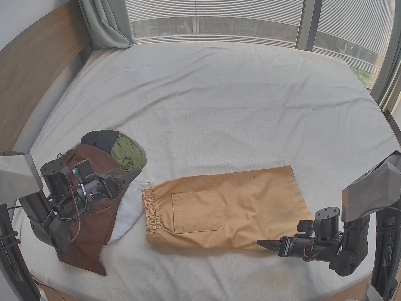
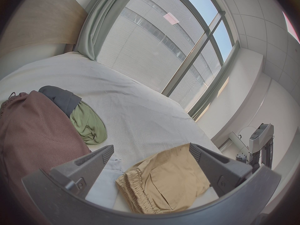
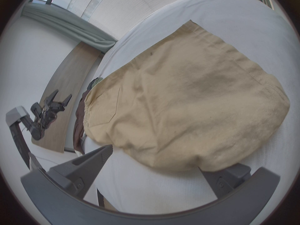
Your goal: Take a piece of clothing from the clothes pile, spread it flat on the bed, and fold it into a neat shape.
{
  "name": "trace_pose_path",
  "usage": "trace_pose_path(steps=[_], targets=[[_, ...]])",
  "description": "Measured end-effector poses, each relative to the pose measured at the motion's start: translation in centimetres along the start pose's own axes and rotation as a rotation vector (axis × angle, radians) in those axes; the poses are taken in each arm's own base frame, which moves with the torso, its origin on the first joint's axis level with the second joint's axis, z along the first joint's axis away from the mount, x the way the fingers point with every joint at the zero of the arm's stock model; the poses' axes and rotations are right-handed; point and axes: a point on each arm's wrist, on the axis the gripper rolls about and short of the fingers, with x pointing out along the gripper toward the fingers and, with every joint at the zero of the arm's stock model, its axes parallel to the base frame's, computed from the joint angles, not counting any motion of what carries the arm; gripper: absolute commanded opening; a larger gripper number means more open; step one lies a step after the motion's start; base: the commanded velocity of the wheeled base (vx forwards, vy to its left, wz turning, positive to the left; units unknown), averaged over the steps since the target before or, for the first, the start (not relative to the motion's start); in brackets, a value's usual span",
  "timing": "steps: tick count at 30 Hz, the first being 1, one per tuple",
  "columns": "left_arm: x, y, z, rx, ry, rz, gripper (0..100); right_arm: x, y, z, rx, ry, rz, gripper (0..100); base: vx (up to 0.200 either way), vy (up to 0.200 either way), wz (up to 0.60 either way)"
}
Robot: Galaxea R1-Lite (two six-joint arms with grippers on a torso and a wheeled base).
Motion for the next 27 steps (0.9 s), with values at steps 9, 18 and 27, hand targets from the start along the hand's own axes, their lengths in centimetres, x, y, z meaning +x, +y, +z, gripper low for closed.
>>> trace_pose_path(steps=[9,18,27], targets=[[0.0,0.0,0.0,-0.001,0.001,0.001,100,-1.6,0.3,-1.5,-0.083,0.109,0.066,100,0.0,0.0,0.0],[-0.1,0.0,-0.1,-0.002,0.004,0.0,100,-2.9,2.0,-0.7,-0.128,0.083,0.163,100,0.0,0.0,0.0],[-0.1,0.0,-0.1,-0.001,0.005,0.001,100,-2.8,0.6,2.3,-0.105,-0.06,0.128,100,0.0,0.0,0.0]])
